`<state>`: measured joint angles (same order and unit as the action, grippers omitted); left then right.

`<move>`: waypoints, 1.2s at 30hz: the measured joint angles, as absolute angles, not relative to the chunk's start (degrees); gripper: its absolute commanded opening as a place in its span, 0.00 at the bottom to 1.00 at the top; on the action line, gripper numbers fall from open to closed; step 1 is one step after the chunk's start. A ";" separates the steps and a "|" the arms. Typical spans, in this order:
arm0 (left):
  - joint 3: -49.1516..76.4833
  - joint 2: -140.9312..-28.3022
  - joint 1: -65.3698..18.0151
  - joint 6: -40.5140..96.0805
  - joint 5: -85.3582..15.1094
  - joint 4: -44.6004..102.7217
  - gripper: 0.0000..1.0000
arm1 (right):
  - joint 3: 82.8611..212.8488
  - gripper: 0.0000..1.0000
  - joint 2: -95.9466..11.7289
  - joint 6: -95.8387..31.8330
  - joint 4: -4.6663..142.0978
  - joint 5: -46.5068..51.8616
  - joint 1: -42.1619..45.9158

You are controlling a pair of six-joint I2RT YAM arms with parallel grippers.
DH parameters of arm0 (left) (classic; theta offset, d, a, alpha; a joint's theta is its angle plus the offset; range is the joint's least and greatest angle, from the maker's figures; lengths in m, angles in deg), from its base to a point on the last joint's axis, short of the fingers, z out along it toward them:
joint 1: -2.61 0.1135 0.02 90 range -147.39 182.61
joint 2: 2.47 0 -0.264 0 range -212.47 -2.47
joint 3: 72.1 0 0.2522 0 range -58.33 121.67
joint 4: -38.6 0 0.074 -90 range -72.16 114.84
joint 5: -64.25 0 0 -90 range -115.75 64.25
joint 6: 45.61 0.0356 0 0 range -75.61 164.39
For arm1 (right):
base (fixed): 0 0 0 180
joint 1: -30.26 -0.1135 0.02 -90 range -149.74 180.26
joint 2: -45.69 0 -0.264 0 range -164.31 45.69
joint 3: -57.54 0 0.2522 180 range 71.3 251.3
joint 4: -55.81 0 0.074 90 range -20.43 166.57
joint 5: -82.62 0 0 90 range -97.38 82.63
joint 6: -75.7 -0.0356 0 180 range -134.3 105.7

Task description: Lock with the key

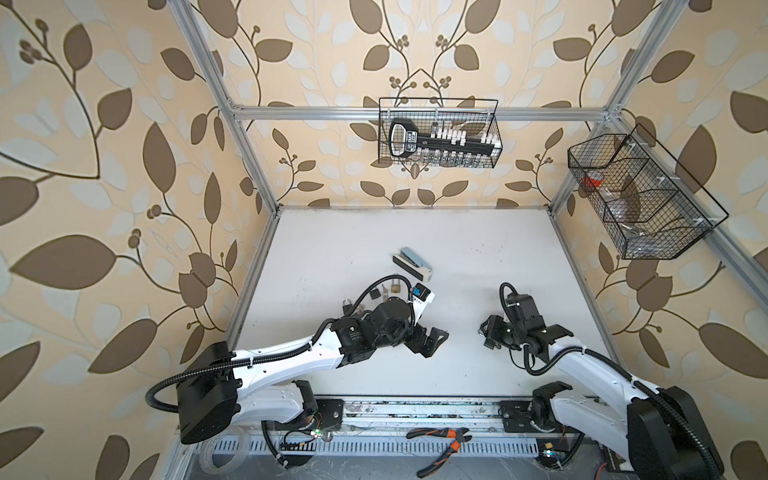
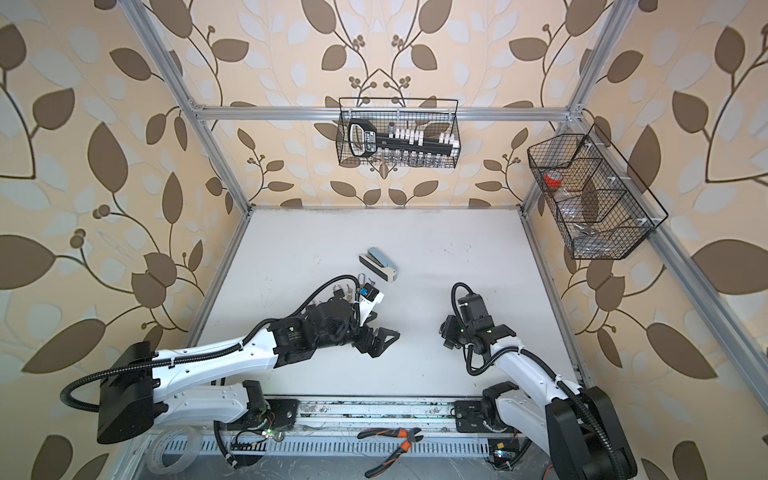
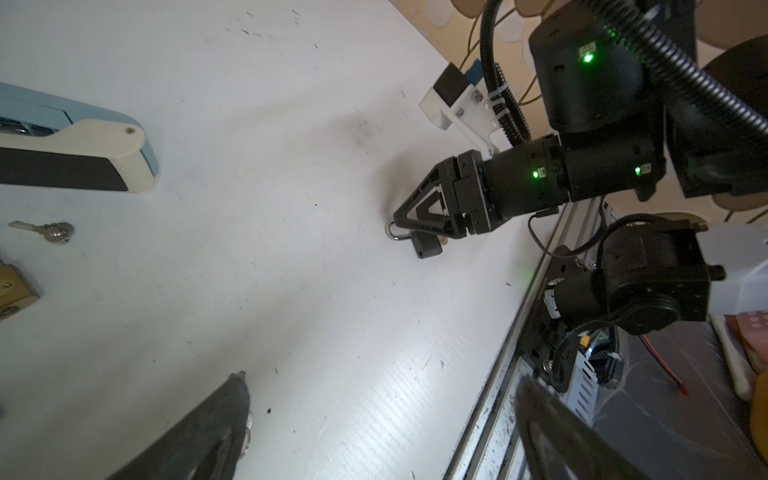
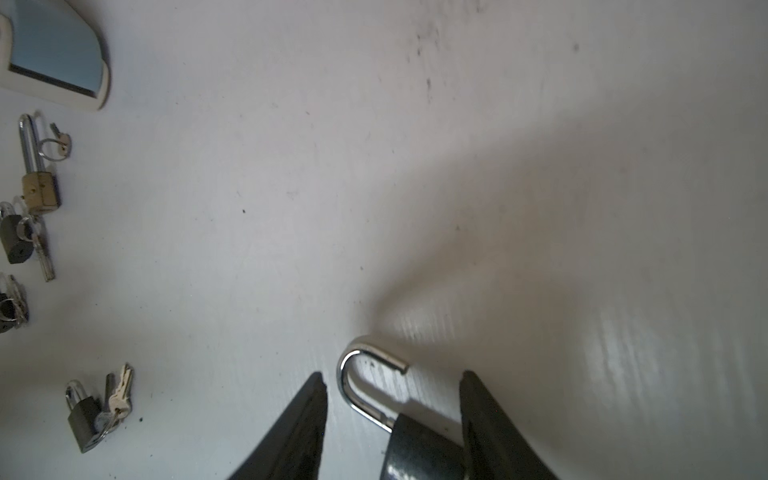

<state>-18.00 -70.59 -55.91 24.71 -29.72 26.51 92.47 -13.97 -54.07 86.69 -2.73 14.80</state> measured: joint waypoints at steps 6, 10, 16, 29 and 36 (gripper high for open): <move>-18.00 -70.59 -55.93 25.30 -28.87 26.49 0.99 | 92.45 0.51 -11.76 -55.43 87.91 -2.67 14.49; -18.00 -70.59 -55.93 26.17 -28.15 26.36 0.99 | 92.41 0.51 -11.54 -56.78 89.10 -2.97 11.45; -18.00 -70.59 -55.91 26.50 -27.08 26.34 0.99 | 92.43 0.51 -11.34 -59.34 91.67 -5.53 4.55; -17.91 -70.59 -54.01 23.29 -22.07 23.30 0.98 | 97.21 0.45 -17.27 -63.25 97.73 -18.58 -7.87; -17.91 -70.39 -52.39 21.60 -20.67 21.73 0.98 | 99.16 0.40 -21.09 -63.34 99.15 -22.49 -9.86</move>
<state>-17.91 -70.39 -52.39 21.60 -20.67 21.73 99.16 -21.09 -63.34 99.15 -22.49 -9.86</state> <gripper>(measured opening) 0.979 0.409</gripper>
